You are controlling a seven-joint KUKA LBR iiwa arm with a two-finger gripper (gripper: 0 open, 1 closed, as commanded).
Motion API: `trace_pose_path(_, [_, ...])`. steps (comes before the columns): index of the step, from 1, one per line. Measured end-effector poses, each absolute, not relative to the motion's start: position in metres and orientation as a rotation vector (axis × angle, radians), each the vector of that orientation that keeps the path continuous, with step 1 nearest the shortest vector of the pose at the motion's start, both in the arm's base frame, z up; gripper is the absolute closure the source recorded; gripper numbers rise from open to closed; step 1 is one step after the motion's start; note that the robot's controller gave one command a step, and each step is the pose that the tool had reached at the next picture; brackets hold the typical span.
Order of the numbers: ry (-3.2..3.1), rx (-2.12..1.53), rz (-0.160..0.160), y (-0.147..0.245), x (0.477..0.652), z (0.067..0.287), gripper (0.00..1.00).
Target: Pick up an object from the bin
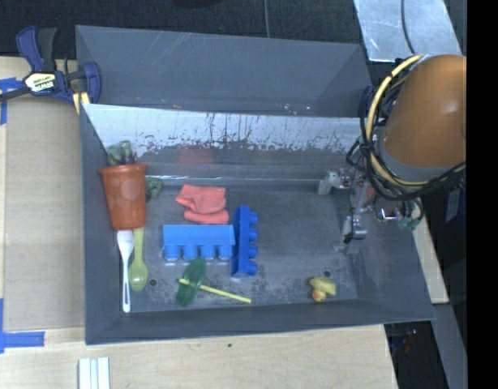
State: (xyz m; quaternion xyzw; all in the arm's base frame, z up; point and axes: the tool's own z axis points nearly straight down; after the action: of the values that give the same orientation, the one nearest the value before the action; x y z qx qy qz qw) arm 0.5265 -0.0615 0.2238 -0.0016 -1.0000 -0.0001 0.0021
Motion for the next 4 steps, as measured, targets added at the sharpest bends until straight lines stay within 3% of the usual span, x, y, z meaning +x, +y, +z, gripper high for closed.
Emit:
trace_pose_path(1, [-3.145, -0.002, 0.001, -0.061, 0.528, 0.228, 0.0])
trace_pose_path(2, [-3.152, -0.012, 0.002, -0.052, 0.53, 0.171, 0.0])
trace_pose_path(3, [-3.143, -0.004, 0.001, -0.054, 0.524, 0.193, 0.0])
trace_pose_path(4, [-3.152, -0.068, 0.001, -0.041, 0.534, 0.222, 0.0])
